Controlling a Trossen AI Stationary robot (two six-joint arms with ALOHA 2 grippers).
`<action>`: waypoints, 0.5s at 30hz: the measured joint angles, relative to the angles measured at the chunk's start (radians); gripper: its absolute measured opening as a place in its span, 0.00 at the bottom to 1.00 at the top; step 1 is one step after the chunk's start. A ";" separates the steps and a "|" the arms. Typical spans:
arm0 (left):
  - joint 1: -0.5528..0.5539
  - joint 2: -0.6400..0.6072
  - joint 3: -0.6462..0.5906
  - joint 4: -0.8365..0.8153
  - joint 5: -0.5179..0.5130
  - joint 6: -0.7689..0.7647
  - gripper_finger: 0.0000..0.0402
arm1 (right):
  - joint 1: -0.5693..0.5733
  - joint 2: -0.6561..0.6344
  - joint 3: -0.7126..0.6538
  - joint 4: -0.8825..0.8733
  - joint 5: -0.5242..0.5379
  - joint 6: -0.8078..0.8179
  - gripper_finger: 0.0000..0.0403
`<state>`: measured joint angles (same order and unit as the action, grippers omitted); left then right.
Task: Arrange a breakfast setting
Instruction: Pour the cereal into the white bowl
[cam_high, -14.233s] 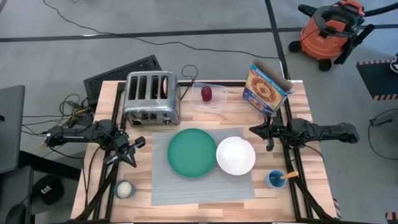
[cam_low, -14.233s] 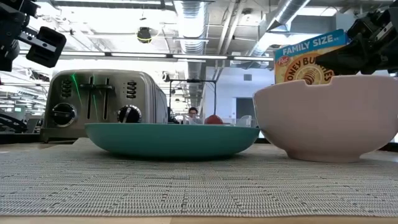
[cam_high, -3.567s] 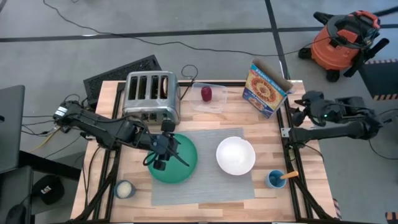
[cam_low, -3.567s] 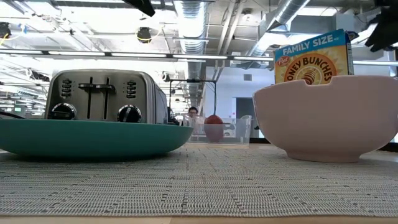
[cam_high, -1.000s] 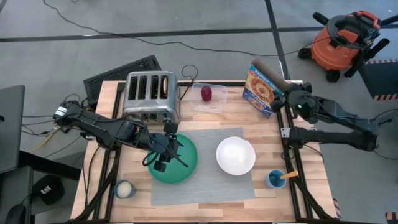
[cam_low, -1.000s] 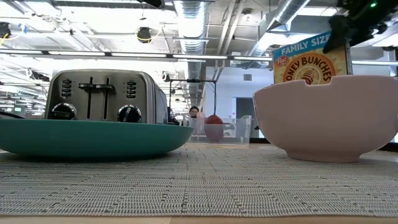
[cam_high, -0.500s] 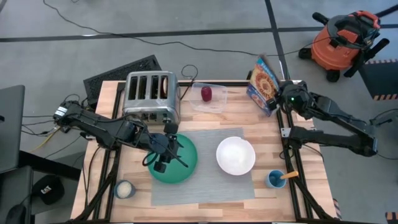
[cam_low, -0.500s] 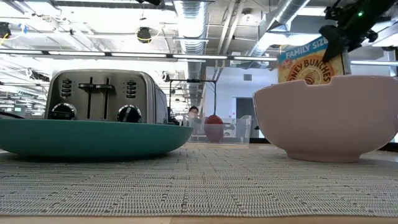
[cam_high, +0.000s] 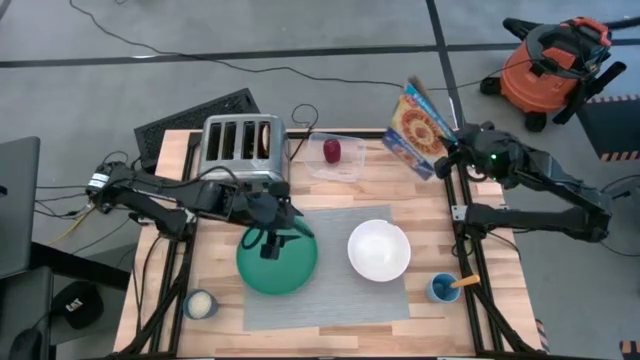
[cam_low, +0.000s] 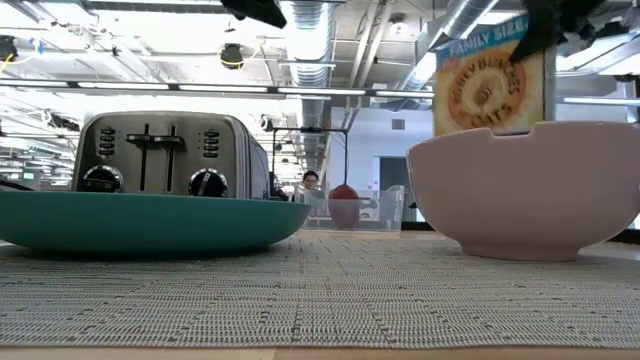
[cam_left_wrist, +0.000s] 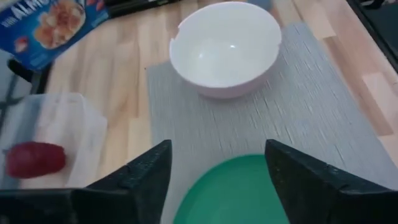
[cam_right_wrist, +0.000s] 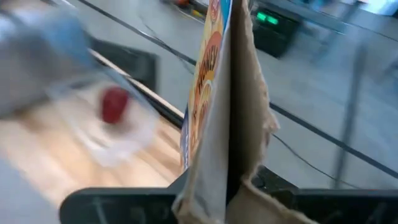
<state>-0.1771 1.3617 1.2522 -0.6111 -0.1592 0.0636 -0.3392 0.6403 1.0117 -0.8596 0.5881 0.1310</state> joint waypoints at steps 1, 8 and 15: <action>0.008 0.000 -0.001 0.001 0.020 -0.005 0.64 | 0.025 0.000 0.005 0.019 -0.018 0.005 0.06; 0.016 -0.080 -0.208 0.236 0.016 -0.031 0.67 | 0.219 0.014 0.009 0.267 -0.162 0.026 0.06; 0.017 -0.209 -0.371 0.425 -0.073 -0.125 0.65 | 0.389 0.088 0.010 0.424 -0.201 -0.024 0.06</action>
<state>-0.1605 1.1522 0.8815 -0.1860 -0.2321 -0.0614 0.0500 0.7278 1.0218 -0.4356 0.3866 0.1073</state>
